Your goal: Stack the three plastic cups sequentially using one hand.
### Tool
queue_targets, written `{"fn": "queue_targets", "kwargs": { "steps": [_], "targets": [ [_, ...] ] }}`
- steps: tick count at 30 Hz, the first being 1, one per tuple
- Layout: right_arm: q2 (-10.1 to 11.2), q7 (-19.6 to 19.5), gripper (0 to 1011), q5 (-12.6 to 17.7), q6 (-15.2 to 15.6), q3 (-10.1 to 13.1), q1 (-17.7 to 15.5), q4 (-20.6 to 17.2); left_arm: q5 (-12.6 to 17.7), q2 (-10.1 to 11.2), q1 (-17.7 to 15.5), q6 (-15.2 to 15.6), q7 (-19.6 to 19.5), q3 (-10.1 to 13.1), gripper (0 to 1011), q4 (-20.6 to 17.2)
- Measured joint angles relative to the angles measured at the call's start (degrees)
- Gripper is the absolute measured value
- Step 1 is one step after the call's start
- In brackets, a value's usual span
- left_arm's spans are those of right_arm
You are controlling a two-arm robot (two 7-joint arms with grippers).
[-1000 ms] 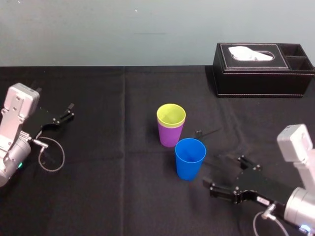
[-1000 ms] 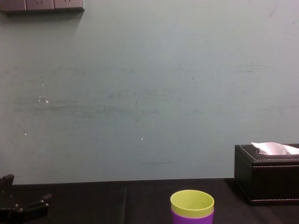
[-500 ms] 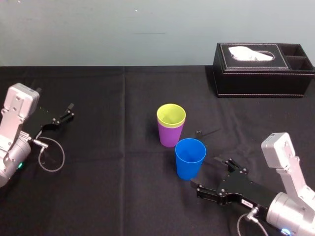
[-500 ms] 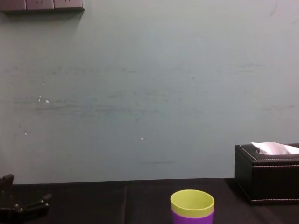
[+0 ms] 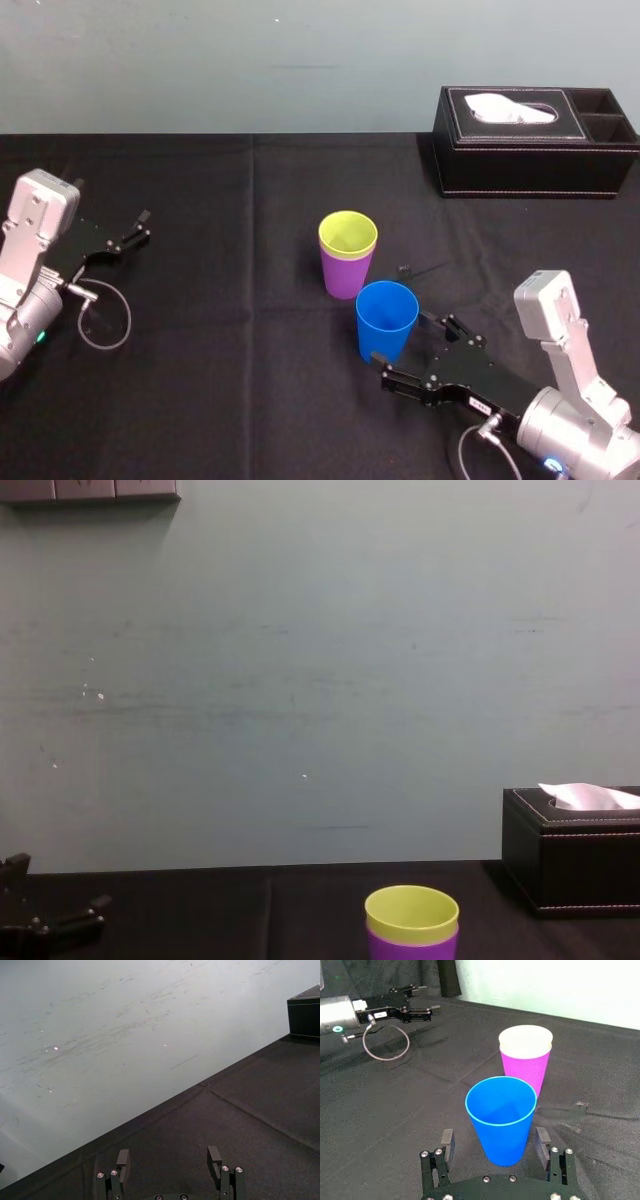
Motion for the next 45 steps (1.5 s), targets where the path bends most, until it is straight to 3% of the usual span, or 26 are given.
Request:
{"fn": "queue_targets", "kwargs": {
  "steps": [17,45],
  "targets": [
    [-3.0,0.1,1000,-1.7,-3.2,0.4,0.8,2.6,0.0,0.0,0.0,0.0,0.0,0.0,1012,0.0],
    [-5.6,0.4,1000,-4.0,-4.2,-0.6,3.6,5.0,0.0,0.0,0.0,0.0,0.0,0.0,1011,0.0]
  ]
}}
